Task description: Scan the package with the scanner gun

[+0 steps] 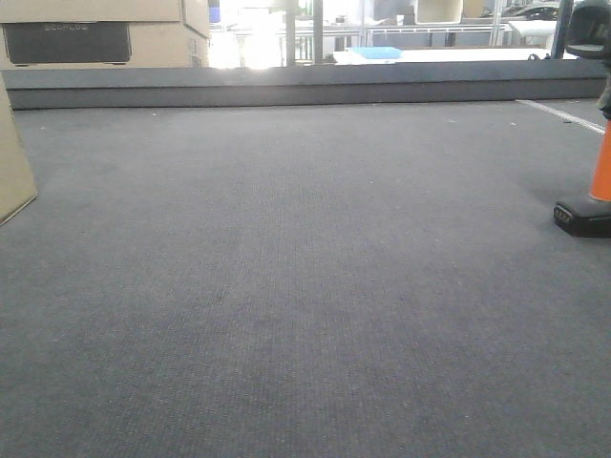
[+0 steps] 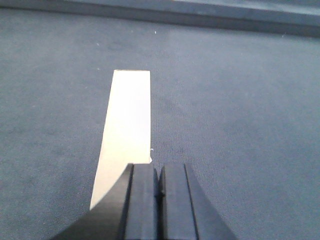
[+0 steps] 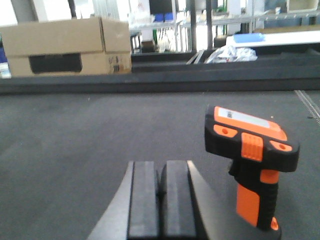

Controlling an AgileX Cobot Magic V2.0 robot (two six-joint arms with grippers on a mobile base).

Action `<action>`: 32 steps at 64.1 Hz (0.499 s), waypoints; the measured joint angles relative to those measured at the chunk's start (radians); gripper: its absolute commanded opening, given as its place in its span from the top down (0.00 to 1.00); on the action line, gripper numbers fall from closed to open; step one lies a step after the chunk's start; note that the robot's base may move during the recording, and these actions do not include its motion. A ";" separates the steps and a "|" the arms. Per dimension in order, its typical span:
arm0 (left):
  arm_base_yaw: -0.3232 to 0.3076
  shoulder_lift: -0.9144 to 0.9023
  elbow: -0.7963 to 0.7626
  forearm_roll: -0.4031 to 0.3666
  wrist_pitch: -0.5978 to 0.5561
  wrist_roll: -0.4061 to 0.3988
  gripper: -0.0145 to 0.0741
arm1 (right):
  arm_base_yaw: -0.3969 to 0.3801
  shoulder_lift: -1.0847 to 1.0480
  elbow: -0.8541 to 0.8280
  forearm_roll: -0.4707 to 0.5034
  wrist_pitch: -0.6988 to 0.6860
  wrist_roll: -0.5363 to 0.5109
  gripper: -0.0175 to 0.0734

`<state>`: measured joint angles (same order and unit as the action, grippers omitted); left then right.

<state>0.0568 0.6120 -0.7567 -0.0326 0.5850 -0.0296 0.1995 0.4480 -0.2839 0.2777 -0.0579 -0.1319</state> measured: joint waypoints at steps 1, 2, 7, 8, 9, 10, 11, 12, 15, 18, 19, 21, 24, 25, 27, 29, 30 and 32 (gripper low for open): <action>0.000 -0.011 0.018 -0.002 -0.013 0.000 0.96 | 0.000 0.000 -0.005 -0.009 0.018 0.000 0.99; 0.000 -0.029 0.037 -0.002 -0.024 0.000 0.96 | 0.000 0.000 -0.014 -0.020 0.034 0.000 0.99; 0.000 -0.109 0.115 -0.007 -0.075 -0.021 0.96 | 0.000 0.000 -0.050 -0.071 0.082 0.000 0.99; 0.000 -0.121 0.133 -0.009 -0.081 -0.026 0.96 | 0.000 0.000 -0.055 -0.082 0.087 0.000 0.99; 0.000 -0.140 0.145 -0.008 -0.090 -0.030 0.96 | 0.000 0.000 -0.061 -0.089 0.089 0.000 0.99; 0.000 -0.153 0.163 -0.008 -0.095 -0.033 0.96 | 0.000 0.000 -0.064 -0.099 0.090 0.000 0.99; 0.000 -0.165 0.173 -0.008 -0.100 -0.035 0.96 | 0.000 0.000 -0.067 -0.104 0.092 0.000 0.99; 0.000 -0.184 0.184 -0.008 -0.105 -0.038 0.96 | -0.002 0.000 -0.071 -0.109 0.093 0.000 0.99; 0.000 -0.226 0.216 -0.008 -0.119 -0.042 0.96 | -0.012 0.000 -0.074 -0.120 0.095 -0.001 0.99; 0.000 -0.261 0.237 -0.001 -0.126 -0.046 0.96 | -0.028 0.000 -0.074 -0.124 0.102 -0.001 0.99; 0.000 -0.278 0.245 0.004 -0.126 -0.046 0.96 | -0.037 -0.002 -0.074 -0.126 0.104 -0.001 0.99; 0.000 -0.299 0.255 0.015 -0.128 -0.047 0.96 | -0.052 -0.004 -0.074 -0.128 0.107 -0.001 0.99; 0.000 -0.332 0.264 0.033 -0.131 -0.049 0.96 | -0.084 -0.012 -0.074 -0.136 0.112 -0.001 0.99; 0.000 -0.344 0.264 0.043 -0.130 -0.049 0.96 | -0.101 -0.018 -0.074 -0.142 0.115 -0.002 0.99; 0.000 -0.363 0.266 0.053 -0.131 -0.049 0.96 | -0.129 -0.027 -0.074 -0.148 0.120 -0.002 0.99; 0.000 -0.375 0.266 0.061 -0.136 -0.049 0.96 | -0.154 -0.041 -0.074 -0.152 0.128 -0.002 0.99; 0.000 -0.383 0.266 0.064 -0.138 -0.049 0.96 | -0.172 -0.050 -0.074 -0.154 0.133 -0.002 0.99; 0.000 -0.391 0.266 0.069 -0.140 -0.049 0.96 | -0.196 -0.065 -0.074 -0.156 0.150 -0.002 0.99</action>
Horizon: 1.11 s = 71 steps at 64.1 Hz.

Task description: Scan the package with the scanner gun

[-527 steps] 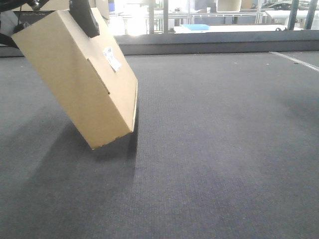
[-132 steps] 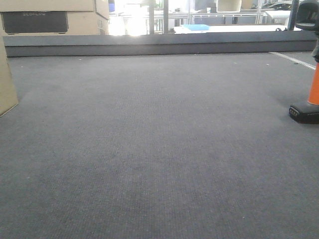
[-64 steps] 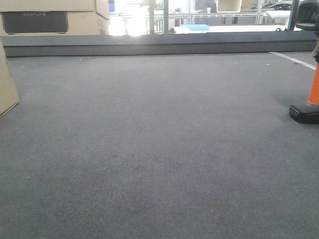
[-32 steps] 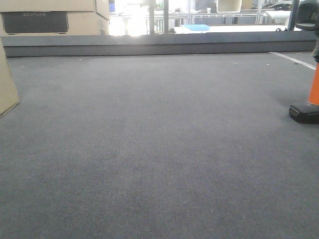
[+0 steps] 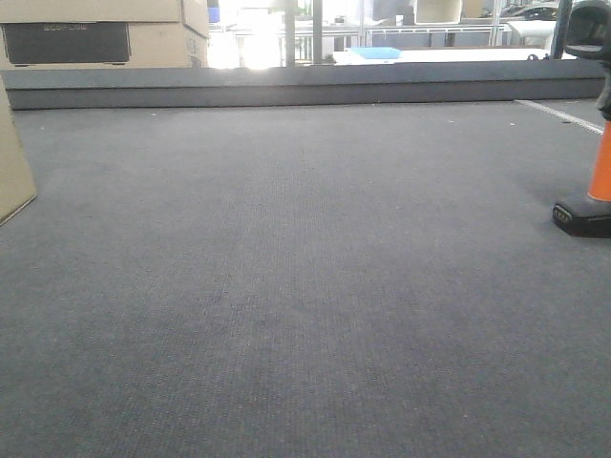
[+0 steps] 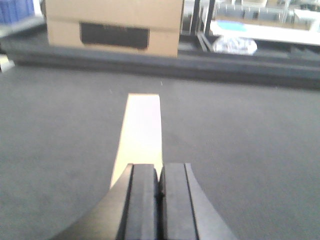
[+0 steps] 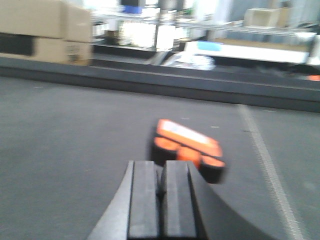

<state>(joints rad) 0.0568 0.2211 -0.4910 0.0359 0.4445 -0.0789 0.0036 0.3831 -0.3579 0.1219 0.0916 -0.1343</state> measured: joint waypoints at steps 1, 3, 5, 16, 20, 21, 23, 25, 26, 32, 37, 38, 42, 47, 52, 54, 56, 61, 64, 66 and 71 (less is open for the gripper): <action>0.000 -0.003 0.000 0.002 0.000 0.000 0.96 | -0.011 -0.008 0.000 0.000 0.007 0.000 0.99; 0.000 -0.008 0.000 0.004 -0.002 0.000 0.96 | -0.037 -0.029 0.000 -0.002 0.026 0.000 0.99; 0.000 -0.010 0.000 0.006 -0.002 0.000 0.96 | -0.055 -0.047 0.000 -0.004 0.041 0.000 0.99; 0.000 -0.012 0.000 0.008 -0.002 0.000 0.96 | -0.093 -0.140 0.002 -0.006 0.073 0.000 0.99; 0.000 -0.012 0.000 0.008 -0.002 0.000 0.96 | -0.093 -0.154 0.007 -0.006 0.081 0.000 0.99; 0.000 -0.012 0.000 0.008 -0.002 0.000 0.96 | -0.093 -0.155 0.007 -0.006 0.084 0.000 0.99; 0.000 -0.012 0.000 0.008 -0.002 0.000 0.96 | -0.093 -0.155 0.008 -0.006 0.086 0.000 0.99; 0.000 -0.012 0.001 0.010 -0.002 0.000 0.96 | -0.093 -0.157 0.009 -0.006 0.089 0.000 0.99; 0.000 -0.012 0.001 0.010 -0.002 0.000 0.96 | -0.093 -0.157 0.009 -0.006 0.088 0.000 0.99; 0.000 -0.012 0.001 0.010 -0.002 0.000 0.96 | -0.093 -0.159 0.009 -0.006 0.092 0.000 0.99; 0.000 -0.012 0.001 0.010 -0.002 0.000 0.96 | -0.093 -0.159 0.009 -0.006 0.095 0.000 0.99; 0.000 -0.012 0.001 0.010 -0.002 0.000 0.96 | -0.093 -0.159 0.009 -0.006 0.095 0.000 0.99; 0.000 -0.012 0.001 0.010 -0.002 0.000 0.96 | -0.093 -0.159 0.009 -0.006 0.096 0.000 0.99; 0.000 -0.012 0.001 0.010 -0.002 0.000 0.96 | -0.093 -0.159 0.009 -0.006 0.096 0.000 0.99; 0.000 -0.012 0.001 0.010 -0.002 0.000 0.96 | -0.093 -0.159 0.009 -0.006 0.096 0.000 0.99; 0.000 -0.012 0.001 0.010 -0.002 0.000 0.96 | -0.093 -0.159 0.009 -0.006 0.096 0.000 0.99; 0.000 -0.012 0.001 0.010 -0.002 0.000 0.96 | -0.093 -0.159 0.009 -0.006 0.096 0.000 0.99; 0.000 -0.012 0.001 0.010 -0.002 0.000 0.96 | -0.093 -0.159 0.009 -0.006 0.096 0.000 0.99; 0.000 -0.012 0.001 0.010 -0.002 0.000 0.96 | -0.093 -0.159 0.009 -0.006 0.096 0.000 0.99; 0.000 -0.012 0.001 0.010 -0.002 0.000 0.96 | -0.093 -0.159 0.010 -0.006 0.096 0.000 0.99; 0.000 -0.012 0.001 0.010 -0.002 0.000 0.96 | -0.089 -0.163 0.034 -0.006 0.074 0.000 0.99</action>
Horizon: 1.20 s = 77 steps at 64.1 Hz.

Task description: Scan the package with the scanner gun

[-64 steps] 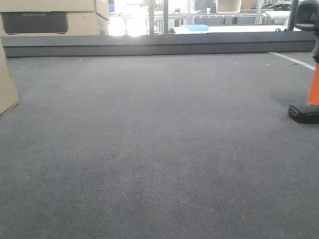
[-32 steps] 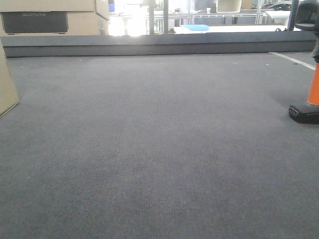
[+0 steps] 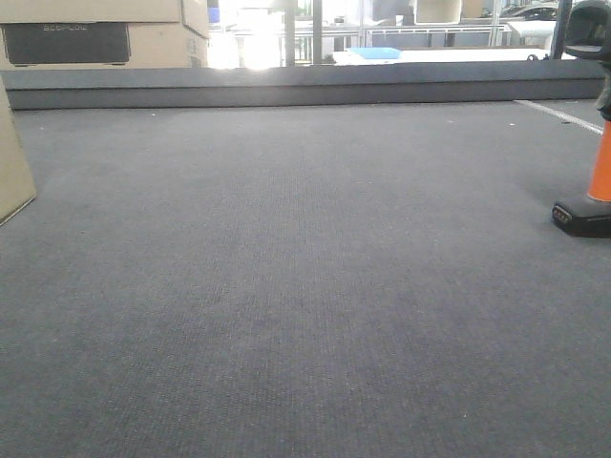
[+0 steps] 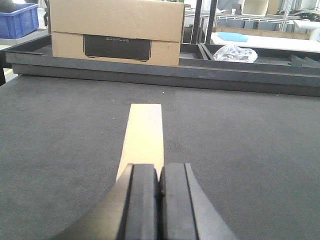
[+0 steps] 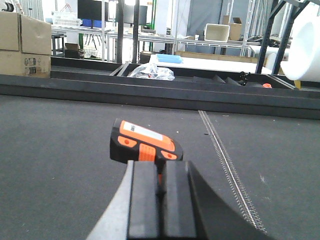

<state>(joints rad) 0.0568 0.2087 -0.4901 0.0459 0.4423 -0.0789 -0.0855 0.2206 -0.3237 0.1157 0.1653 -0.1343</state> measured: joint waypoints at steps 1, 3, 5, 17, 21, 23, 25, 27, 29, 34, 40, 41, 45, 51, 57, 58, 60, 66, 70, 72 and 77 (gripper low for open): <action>0.000 0.000 0.000 0.000 0.000 0.000 0.96 | 0.003 -0.002 0.012 0.000 -0.012 0.000 0.99; 0.000 0.000 0.002 0.000 0.000 0.000 0.96 | 0.017 -0.005 0.037 0.000 -0.033 0.000 0.99; 0.000 0.000 0.002 0.000 0.000 0.000 0.96 | 0.034 -0.014 0.060 -0.002 -0.066 0.000 0.99; 0.000 0.000 0.002 0.000 0.000 0.000 0.96 | 0.121 -0.040 0.226 -0.102 -0.275 0.104 0.99; 0.000 0.000 0.002 0.000 0.000 0.000 0.96 | 0.127 -0.040 0.270 -0.116 -0.295 0.119 0.99; 0.000 0.000 0.002 0.000 0.000 0.000 0.96 | 0.127 -0.040 0.284 -0.116 -0.298 0.121 0.99; 0.000 0.000 0.002 0.000 0.000 0.000 0.96 | 0.127 -0.040 0.296 -0.116 -0.299 0.125 0.99; 0.000 0.000 0.002 0.000 0.000 0.000 0.96 | 0.127 -0.040 0.309 -0.116 -0.303 0.127 0.99; 0.000 0.000 0.002 0.000 0.000 0.000 0.96 | 0.127 -0.040 0.314 -0.121 -0.308 0.127 0.99; 0.000 0.000 0.002 0.000 0.000 0.000 0.96 | 0.127 -0.042 0.320 -0.116 -0.336 0.127 0.99; 0.000 0.000 0.002 0.000 0.000 0.000 0.96 | 0.127 -0.042 0.320 -0.077 -0.338 0.070 0.99; 0.000 0.000 0.002 0.000 0.000 0.000 0.96 | 0.127 -0.042 0.320 -0.069 -0.338 0.060 0.99; 0.000 0.000 0.002 0.000 0.000 0.000 0.96 | 0.127 -0.042 0.320 -0.042 -0.338 0.029 0.99; 0.000 0.000 0.002 0.000 0.000 0.000 0.96 | 0.127 -0.042 0.320 -0.032 -0.338 0.019 0.99; 0.000 0.000 0.002 0.000 0.000 0.000 0.96 | 0.127 -0.042 0.320 -0.032 -0.340 0.024 0.99; 0.000 0.000 0.002 0.000 0.000 0.000 0.96 | 0.127 -0.042 0.320 -0.032 -0.340 0.024 0.99; 0.000 0.000 0.002 0.000 0.000 0.000 0.96 | 0.127 -0.042 0.320 -0.032 -0.340 0.025 0.99; 0.000 0.000 0.002 0.000 0.000 0.000 0.96 | 0.127 -0.042 0.320 -0.034 -0.344 0.029 0.99; 0.000 0.000 0.002 0.000 0.000 0.000 0.96 | 0.118 -0.042 0.320 -0.036 -0.344 0.032 0.99; 0.000 0.000 0.002 0.000 0.000 0.000 0.96 | 0.114 -0.042 0.320 -0.036 -0.344 0.032 0.99; 0.000 0.000 0.002 0.000 0.000 0.000 0.96 | 0.098 -0.044 0.320 -0.036 -0.344 0.034 0.99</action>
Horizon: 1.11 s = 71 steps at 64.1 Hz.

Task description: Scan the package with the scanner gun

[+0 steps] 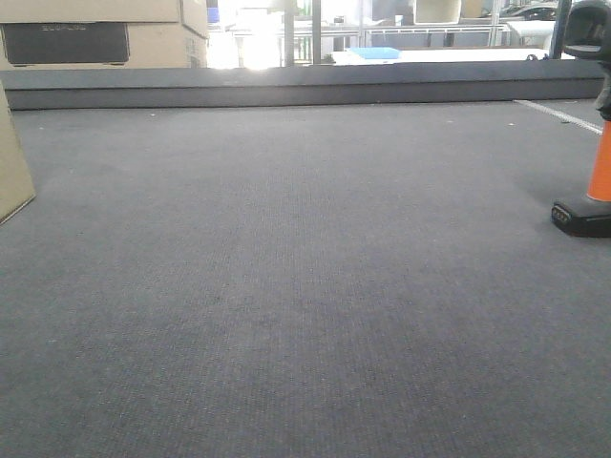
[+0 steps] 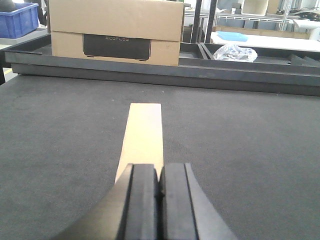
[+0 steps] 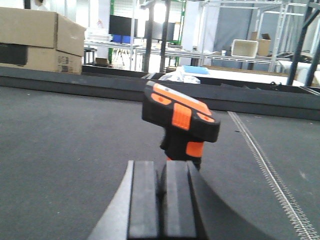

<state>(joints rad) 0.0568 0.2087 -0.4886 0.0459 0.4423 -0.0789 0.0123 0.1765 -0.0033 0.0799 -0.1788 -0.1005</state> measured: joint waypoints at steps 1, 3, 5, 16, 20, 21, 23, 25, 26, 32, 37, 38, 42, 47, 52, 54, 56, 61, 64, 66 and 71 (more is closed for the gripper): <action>0.000 0.000 0.000 0.000 0.000 0.000 0.96 | -0.002 0.000 0.000 0.000 0.000 0.000 0.99; 0.000 0.000 0.000 0.000 0.000 0.000 0.96 | -0.008 -0.008 0.000 -0.005 0.000 0.000 0.99; 0.000 0.000 0.000 0.000 0.000 0.000 0.96 | -0.013 -0.017 0.000 -0.007 0.000 0.000 0.99; 0.000 0.000 0.000 0.000 0.000 0.000 0.96 | -0.017 -0.089 0.000 -0.013 0.038 0.000 0.99; 0.000 0.000 0.000 0.000 0.000 0.000 0.96 | -0.017 -0.127 0.000 -0.019 0.059 0.000 0.99; 0.000 0.000 0.000 0.000 0.000 0.000 0.96 | -0.017 -0.136 0.000 -0.019 0.064 0.000 0.99; 0.000 0.000 0.000 0.000 0.000 0.000 0.96 | -0.017 -0.155 0.000 -0.022 0.078 0.003 0.99; 0.000 0.000 0.001 0.000 0.000 0.000 0.96 | -0.017 -0.164 0.000 -0.023 0.088 0.003 0.99; 0.000 0.000 0.001 0.000 0.000 0.000 0.96 | -0.017 -0.168 0.000 -0.023 0.093 0.003 0.99; 0.000 0.000 0.002 0.000 0.000 0.000 0.96 | -0.017 -0.172 0.000 -0.027 0.112 0.003 0.99; 0.000 -0.001 0.002 0.000 0.000 0.000 0.96 | -0.018 -0.172 0.000 -0.034 0.121 0.003 0.99; 0.000 -0.001 0.002 0.000 0.000 0.000 0.96 | -0.018 -0.174 0.000 -0.034 0.124 0.003 0.99; 0.000 -0.001 0.002 0.000 0.000 0.000 0.96 | -0.018 -0.174 0.000 -0.037 0.142 0.003 0.99; 0.000 -0.001 0.002 0.000 0.000 0.000 0.96 | -0.018 -0.174 0.000 -0.038 0.179 0.003 0.99; 0.000 -0.001 0.002 0.000 0.000 0.000 0.96 | -0.018 -0.174 0.001 -0.038 0.204 0.003 0.99; 0.000 -0.001 0.002 0.000 0.000 0.000 0.96 | -0.018 -0.174 0.002 -0.038 0.207 0.003 0.99; 0.000 -0.001 0.002 0.000 0.000 0.000 0.96 | -0.018 -0.174 0.002 -0.038 0.209 0.006 0.99; 0.000 -0.001 0.002 0.000 0.000 0.000 0.96 | -0.018 -0.174 0.002 -0.038 0.209 0.008 0.99; 0.000 -0.001 0.002 0.000 0.000 0.000 0.96 | -0.018 -0.174 0.002 -0.038 0.209 0.008 0.99; 0.000 -0.001 0.002 0.000 0.000 0.000 0.96 | -0.018 -0.174 0.002 -0.038 0.209 0.009 0.99; 0.000 -0.001 0.002 0.000 0.000 0.000 0.96 | -0.018 -0.174 0.002 -0.038 0.209 0.009 0.99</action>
<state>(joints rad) 0.0568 0.2080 -0.4863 0.0459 0.4423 -0.0789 -0.0059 0.0024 -0.0010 0.0422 0.0304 -0.0913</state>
